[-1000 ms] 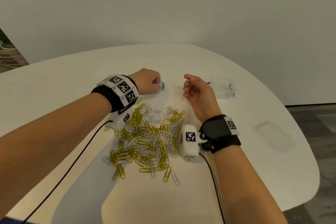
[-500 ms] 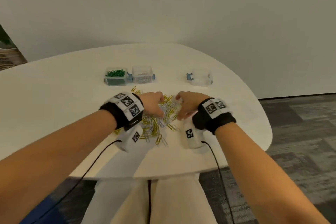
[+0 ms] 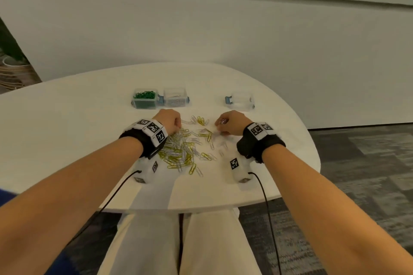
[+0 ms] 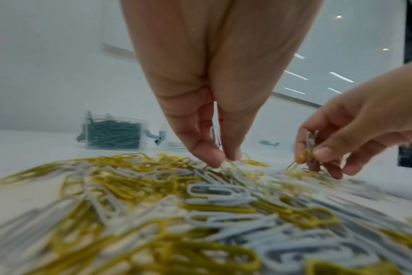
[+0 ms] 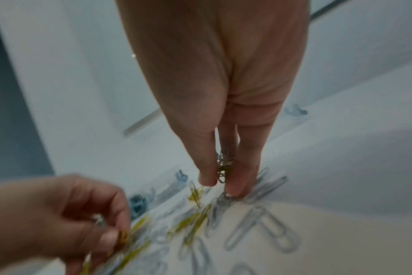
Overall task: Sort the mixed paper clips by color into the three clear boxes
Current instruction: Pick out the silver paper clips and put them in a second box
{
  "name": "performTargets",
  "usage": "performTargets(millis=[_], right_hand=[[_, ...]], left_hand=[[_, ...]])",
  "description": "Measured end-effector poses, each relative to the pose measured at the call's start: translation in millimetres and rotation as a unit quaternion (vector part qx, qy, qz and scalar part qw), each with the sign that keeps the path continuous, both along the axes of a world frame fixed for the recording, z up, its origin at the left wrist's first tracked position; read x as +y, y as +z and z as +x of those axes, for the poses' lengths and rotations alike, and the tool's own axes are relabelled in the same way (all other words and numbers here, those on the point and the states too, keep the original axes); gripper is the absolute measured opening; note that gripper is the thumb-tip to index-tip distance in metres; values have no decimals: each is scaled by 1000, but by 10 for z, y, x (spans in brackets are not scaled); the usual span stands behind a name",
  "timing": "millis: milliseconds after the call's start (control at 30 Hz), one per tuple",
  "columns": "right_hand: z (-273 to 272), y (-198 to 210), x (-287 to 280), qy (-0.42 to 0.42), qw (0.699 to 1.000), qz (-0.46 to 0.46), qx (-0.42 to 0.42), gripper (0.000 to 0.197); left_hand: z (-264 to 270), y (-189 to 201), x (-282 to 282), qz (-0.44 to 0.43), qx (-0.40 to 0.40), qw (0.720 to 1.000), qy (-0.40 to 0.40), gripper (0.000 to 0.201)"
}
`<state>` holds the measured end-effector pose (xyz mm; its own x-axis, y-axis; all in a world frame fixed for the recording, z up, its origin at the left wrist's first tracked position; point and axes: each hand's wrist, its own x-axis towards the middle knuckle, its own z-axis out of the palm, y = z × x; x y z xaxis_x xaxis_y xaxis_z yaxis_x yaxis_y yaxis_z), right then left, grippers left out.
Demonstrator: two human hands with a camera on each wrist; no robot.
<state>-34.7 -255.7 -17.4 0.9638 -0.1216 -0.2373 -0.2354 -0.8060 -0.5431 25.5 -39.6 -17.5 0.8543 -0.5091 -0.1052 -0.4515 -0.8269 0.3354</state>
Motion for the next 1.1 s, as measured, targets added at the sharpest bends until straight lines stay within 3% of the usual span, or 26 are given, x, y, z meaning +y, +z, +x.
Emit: performTargets(millis=[100,233,333,433,500,600,667,767,867,1100], right_hand=[[6,16,-68,15,999,-41,16,26],[-4,60,95,66,990,-126,-20,36],[12,65,402,167,979,-114,3,56],[85,12,636,233,951,-202,33,63],[129,-44,711,244,937,-251,9,53],[151,-109,797,243,940,-238,-35,29],[155,-109,834,243,941,-230,-50,17],[191,-79,799,238,941,-233,-55,17],[231,-65,675,222,950,-216,-44,14],[268,-6,403,130,991,-21,-8,20]], left_hand=[[-24,-7,9,-72,17,997,29,10],[-59,-40,-1,-191,109,972,80,9],[-76,-74,-8,-258,173,942,126,8],[-137,-42,19,-369,276,872,165,15],[-175,-28,75,-451,343,801,194,11],[-176,-74,177,-552,398,690,246,12],[-173,-121,211,-581,410,653,259,15],[-190,-159,225,-582,410,651,264,17],[-228,-162,233,-558,399,683,250,13],[-280,-181,148,-514,379,739,215,20]])
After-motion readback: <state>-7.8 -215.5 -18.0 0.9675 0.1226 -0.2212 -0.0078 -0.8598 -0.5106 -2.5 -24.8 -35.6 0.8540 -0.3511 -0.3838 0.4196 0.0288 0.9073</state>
